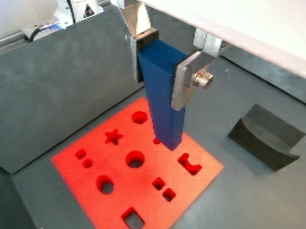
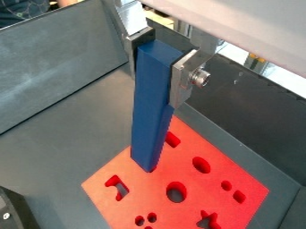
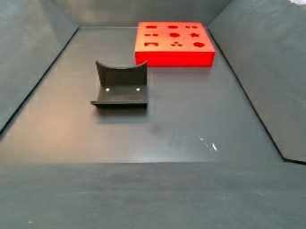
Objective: Insert the rectangle object.
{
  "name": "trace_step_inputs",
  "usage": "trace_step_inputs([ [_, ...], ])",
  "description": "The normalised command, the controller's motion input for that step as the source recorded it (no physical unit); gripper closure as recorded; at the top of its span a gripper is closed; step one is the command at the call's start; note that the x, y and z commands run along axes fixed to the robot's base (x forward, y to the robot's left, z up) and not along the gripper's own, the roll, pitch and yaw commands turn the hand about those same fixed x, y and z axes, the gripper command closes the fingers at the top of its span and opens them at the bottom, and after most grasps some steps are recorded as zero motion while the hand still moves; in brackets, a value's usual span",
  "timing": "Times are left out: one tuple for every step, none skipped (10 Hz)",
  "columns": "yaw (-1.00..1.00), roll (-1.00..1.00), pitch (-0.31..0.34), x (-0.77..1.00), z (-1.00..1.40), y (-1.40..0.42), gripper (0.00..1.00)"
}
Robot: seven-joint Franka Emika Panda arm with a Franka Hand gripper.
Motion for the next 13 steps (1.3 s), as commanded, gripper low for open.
trace_step_inputs([
  [-0.01,-0.09,0.000,0.31,-0.38,-0.81,1.00],
  [0.00,-0.06,0.000,0.21,-0.39,-0.93,1.00],
  [-0.09,-0.22,-0.041,0.00,-0.13,-0.82,1.00],
  [-0.09,-0.24,-0.026,0.01,-0.07,-0.80,1.00],
  [-0.11,-0.28,-0.003,0.03,0.00,-0.75,1.00],
  [-0.13,-0.27,0.000,0.11,0.00,-0.72,1.00],
  [-0.13,-0.31,0.000,0.27,0.02,-0.60,1.00],
  [-0.06,-0.29,0.000,0.50,0.00,-0.54,1.00],
  [0.00,-0.24,0.031,0.80,-0.20,-0.49,1.00],
  [0.00,-0.11,0.106,1.00,-0.21,-0.13,1.00],
  [0.03,0.01,0.171,1.00,-0.26,0.31,1.00],
  [0.25,0.22,0.133,0.65,-0.29,0.43,1.00],
  [0.38,0.23,0.116,0.50,-0.31,0.39,1.00],
])
